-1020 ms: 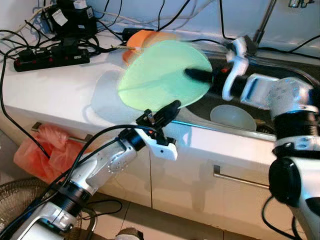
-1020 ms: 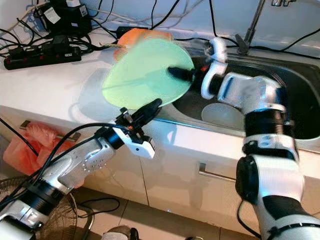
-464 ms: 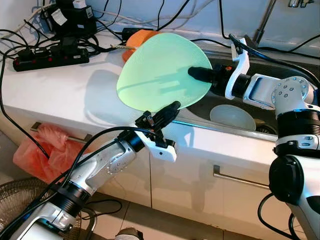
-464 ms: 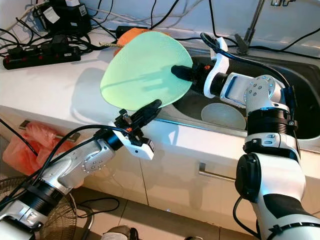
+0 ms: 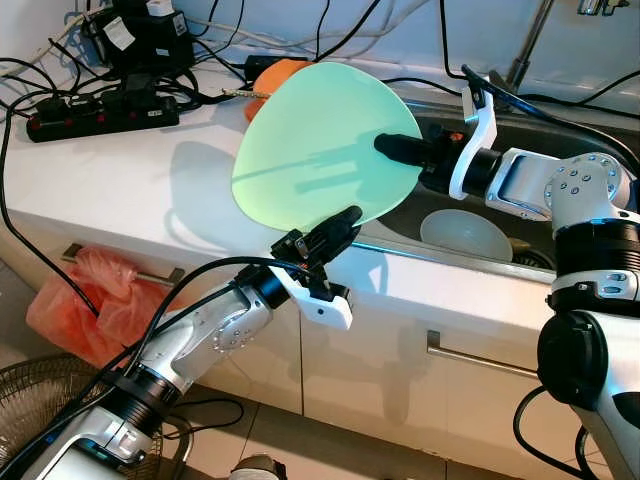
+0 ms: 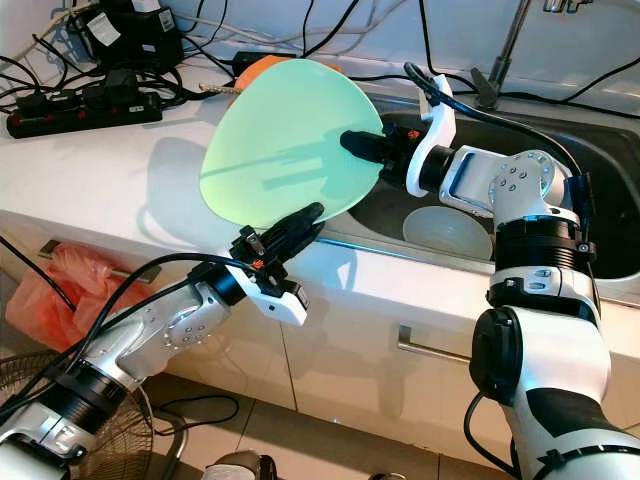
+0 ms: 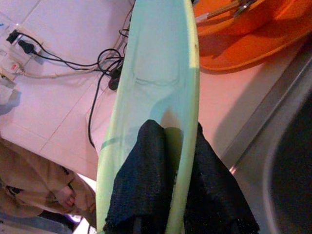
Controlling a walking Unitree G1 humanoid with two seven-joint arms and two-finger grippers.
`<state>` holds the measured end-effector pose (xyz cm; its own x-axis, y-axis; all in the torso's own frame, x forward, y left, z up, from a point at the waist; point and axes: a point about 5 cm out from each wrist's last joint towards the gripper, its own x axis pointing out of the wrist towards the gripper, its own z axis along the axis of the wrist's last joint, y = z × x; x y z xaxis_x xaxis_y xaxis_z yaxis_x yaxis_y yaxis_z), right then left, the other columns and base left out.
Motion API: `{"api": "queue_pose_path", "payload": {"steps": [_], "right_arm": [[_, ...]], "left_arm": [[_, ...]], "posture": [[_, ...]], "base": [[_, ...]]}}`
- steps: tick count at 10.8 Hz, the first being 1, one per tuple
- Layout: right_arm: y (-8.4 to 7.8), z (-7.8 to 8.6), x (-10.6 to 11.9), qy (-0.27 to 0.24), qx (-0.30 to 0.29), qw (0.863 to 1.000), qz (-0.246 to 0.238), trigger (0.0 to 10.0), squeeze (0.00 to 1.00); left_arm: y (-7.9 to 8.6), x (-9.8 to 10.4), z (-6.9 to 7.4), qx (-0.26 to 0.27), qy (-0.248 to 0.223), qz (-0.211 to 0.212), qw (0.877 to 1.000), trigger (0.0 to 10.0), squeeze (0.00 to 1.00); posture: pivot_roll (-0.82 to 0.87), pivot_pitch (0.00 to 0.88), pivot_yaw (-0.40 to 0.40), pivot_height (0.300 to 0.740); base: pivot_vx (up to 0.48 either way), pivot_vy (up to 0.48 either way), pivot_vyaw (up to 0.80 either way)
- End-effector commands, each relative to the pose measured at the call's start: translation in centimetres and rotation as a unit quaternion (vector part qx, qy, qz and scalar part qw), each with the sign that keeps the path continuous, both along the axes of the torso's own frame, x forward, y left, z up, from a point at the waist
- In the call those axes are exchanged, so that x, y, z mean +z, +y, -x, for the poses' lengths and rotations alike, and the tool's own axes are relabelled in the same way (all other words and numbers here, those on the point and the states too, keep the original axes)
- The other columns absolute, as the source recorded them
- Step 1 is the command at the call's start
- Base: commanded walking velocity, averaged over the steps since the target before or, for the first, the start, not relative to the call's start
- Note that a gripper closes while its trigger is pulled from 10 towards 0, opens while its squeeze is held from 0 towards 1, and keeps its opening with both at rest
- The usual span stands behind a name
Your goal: Kitchen organization
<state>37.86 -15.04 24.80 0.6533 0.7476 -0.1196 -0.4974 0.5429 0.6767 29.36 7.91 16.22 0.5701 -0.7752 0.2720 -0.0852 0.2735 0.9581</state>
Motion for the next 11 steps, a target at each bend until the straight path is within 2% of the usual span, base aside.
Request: {"api": "queue_pose_path", "payload": {"steps": [1, 3, 4, 5, 6, 9, 11], "right_arm": [[0.0, 0.0, -0.4, 0.005, -0.010, 1.000, 0.021, 0.0, 0.00], [0.1, -0.1, -0.6, 0.004, -0.017, 1.000, 0.020, 0.0, 0.00], [-0.1, -0.1, -0.9, 0.006, -0.024, 0.999, 0.021, 0.0, 0.00], [-0.4, -0.1, -1.0, 0.006, -0.030, 0.999, 0.023, 0.0, 0.00], [-1.2, -0.3, -1.0, 0.001, -0.055, 0.998, 0.022, 0.0, 0.00], [-3.0, -0.8, -0.8, -0.015, -0.116, 0.993, 0.016, 0.0, 0.00], [-4.0, -1.1, -0.7, -0.023, -0.153, 0.988, 0.011, 0.0, 0.00]], "left_arm": [[-0.4, 1.8, 0.2, -0.021, -0.029, 0.046, 0.998, 10.0, 1.00], [-0.5, 2.0, 0.3, -0.031, -0.026, 0.054, 0.998, 10.0, 1.00], [-0.8, 3.2, 0.8, -0.064, -0.030, 0.091, 0.993, 10.0, 1.00], [-0.9, 4.1, 0.8, -0.070, -0.035, 0.105, 0.991, 10.0, 1.00], [-0.8, 5.2, 0.7, -0.069, -0.041, 0.125, 0.989, 10.0, 1.00], [0.3, 6.8, 0.5, -0.049, -0.042, 0.164, 0.984, 10.0, 1.00], [0.6, 7.4, 0.5, -0.044, -0.041, 0.176, 0.982, 10.0, 1.00]], "posture": [[0.23, 0.041, 0.001, 0.740], [0.23, 0.041, 0.005, 0.740], [0.23, 0.041, 0.005, 0.740], [0.23, 0.040, 0.005, 0.740], [0.23, 0.040, 0.004, 0.740], [0.23, 0.042, 0.006, 0.740], [0.23, 0.042, 0.009, 0.740]], "base": [[0.000, 0.000, 0.00], [0.000, 0.000, 0.00], [0.000, 0.000, 0.00], [0.000, 0.000, 0.00], [0.000, 0.000, 0.00], [0.000, 0.000, 0.00], [0.000, 0.000, 0.00]]}}
